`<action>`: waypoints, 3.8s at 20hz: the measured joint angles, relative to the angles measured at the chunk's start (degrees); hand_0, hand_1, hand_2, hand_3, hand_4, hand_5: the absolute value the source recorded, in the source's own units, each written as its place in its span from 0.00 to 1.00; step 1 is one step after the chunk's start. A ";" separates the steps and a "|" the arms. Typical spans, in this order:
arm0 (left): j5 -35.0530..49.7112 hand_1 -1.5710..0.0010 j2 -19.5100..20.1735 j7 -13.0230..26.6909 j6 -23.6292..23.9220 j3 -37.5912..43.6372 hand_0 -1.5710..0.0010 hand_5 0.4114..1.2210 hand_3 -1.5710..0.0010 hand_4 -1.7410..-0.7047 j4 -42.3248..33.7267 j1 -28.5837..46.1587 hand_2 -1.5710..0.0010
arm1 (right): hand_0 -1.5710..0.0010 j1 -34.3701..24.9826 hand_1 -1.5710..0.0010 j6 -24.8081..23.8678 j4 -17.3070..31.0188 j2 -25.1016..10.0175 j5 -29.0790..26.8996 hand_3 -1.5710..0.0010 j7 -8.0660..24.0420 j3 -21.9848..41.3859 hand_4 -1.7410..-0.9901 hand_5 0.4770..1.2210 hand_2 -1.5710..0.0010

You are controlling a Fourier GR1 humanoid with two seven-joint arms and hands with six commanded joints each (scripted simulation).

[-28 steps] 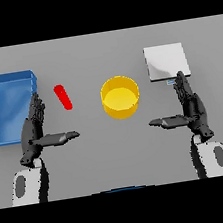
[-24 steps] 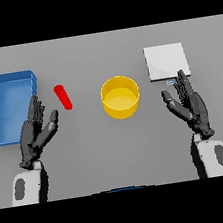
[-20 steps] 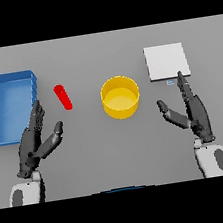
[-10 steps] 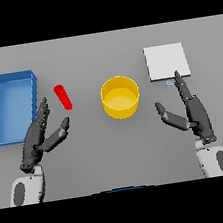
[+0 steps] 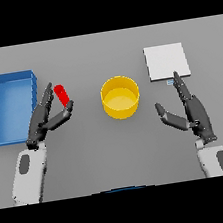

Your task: Pick up the red beaker and tilt it to pour out 1 green nut into yellow bowl. Pick up the yellow bowl and place it on the metallic measuring scale.

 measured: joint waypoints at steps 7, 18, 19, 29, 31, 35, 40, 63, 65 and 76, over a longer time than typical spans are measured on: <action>-2.72 1.00 -0.97 -2.06 2.17 0.09 1.00 0.31 1.00 0.53 8.28 -6.99 1.00 | 1.00 0.87 1.00 -0.20 -0.55 0.24 -0.21 1.00 -0.76 -0.13 0.68 0.21 1.00; 1.03 0.94 -3.20 -10.30 3.48 5.97 0.95 0.43 0.91 0.36 21.95 -15.19 0.90 | 1.00 1.36 1.00 0.03 -0.97 0.06 -0.84 1.00 -0.07 -0.50 0.66 0.23 1.00; 1.25 0.85 -3.99 -11.46 3.92 6.21 0.87 0.46 0.84 0.33 22.63 -15.36 0.82 | 1.00 1.17 1.00 -0.05 -1.10 -0.51 -1.02 1.00 0.27 -1.04 0.67 0.23 1.00; -2.90 0.11 -4.28 -13.34 9.15 4.71 0.11 0.94 0.14 0.19 25.44 -17.59 0.10 | 1.00 1.49 1.00 0.14 -1.13 0.21 -1.32 1.00 0.22 -0.66 0.65 0.22 1.00; -2.21 0.07 -4.82 -12.52 8.84 4.94 0.07 0.93 0.09 0.12 24.06 -17.68 0.06 | 1.00 1.08 1.00 0.22 -0.44 0.38 -1.59 1.00 -0.16 -0.82 0.66 0.22 1.00; 3.78 0.03 -4.40 -12.82 4.43 6.88 0.03 0.90 0.04 0.05 19.90 -17.41 0.03 | 1.00 0.35 1.00 -0.46 -0.28 -0.17 -0.57 1.00 -0.26 -0.97 0.67 0.22 1.00; 4.26 0.01 -2.38 -10.04 3.02 4.75 0.01 0.89 0.01 0.02 15.36 -17.98 0.01 | 1.00 0.78 1.00 -0.70 -0.24 0.36 0.18 1.00 -1.24 -0.30 0.69 0.24 1.00; -30.64 0.00 9.30 6.66 -4.82 -28.63 0.00 0.98 0.00 0.05 21.57 -38.83 0.00 | 1.00 1.91 1.00 -0.59 -2.41 0.14 1.16 1.00 0.28 0.39 0.73 0.27 1.00; -34.13 0.00 9.78 6.18 -7.88 -31.73 0.00 0.98 0.09 0.04 23.11 -41.75 0.00 | 1.00 0.65 1.00 -0.85 -1.05 0.53 0.80 1.00 1.53 -0.06 0.73 0.27 1.00; -47.98 0.00 9.08 -3.42 -15.73 -45.55 0.00 1.00 0.05 0.01 30.74 -53.01 0.00 | 1.00 2.27 1.00 -1.41 -1.57 1.31 0.44 1.00 -0.32 -0.22 0.70 0.15 1.00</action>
